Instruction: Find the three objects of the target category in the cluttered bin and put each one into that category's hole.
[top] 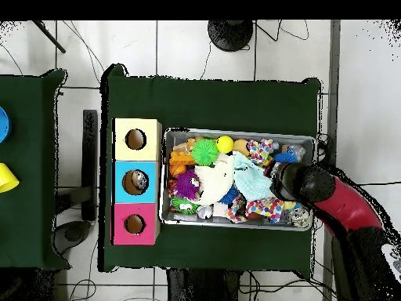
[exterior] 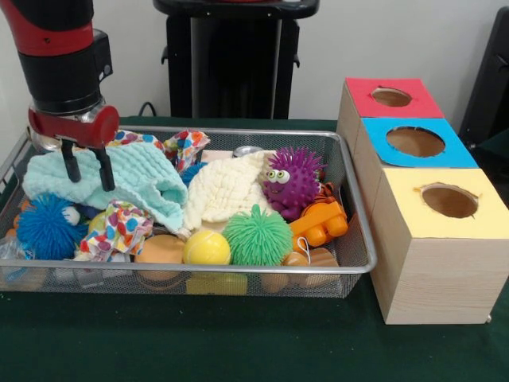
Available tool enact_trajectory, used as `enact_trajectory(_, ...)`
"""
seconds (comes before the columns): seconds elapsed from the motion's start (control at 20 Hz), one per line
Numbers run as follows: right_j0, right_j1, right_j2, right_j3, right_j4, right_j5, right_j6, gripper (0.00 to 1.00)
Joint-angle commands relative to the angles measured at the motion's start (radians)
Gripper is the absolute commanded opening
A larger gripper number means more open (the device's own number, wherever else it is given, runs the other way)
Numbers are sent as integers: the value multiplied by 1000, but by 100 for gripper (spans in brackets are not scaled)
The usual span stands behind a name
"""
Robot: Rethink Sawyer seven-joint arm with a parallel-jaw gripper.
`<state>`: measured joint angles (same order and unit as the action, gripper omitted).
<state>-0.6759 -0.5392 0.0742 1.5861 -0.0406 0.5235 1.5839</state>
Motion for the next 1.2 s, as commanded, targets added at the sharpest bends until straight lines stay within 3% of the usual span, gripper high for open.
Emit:
enact_trajectory(0.05, 26, -34, -14, 4, -153, -36, -30, 100)
enact_trajectory(0.45, -1, -27, 39, -19, -197, 15, -48, 100)
enact_trajectory(0.7, -15, -2, 61, -80, -165, 118, -34, 100)
enact_trajectory(1.2, -39, 43, 76, -124, -160, 163, -51, 100)
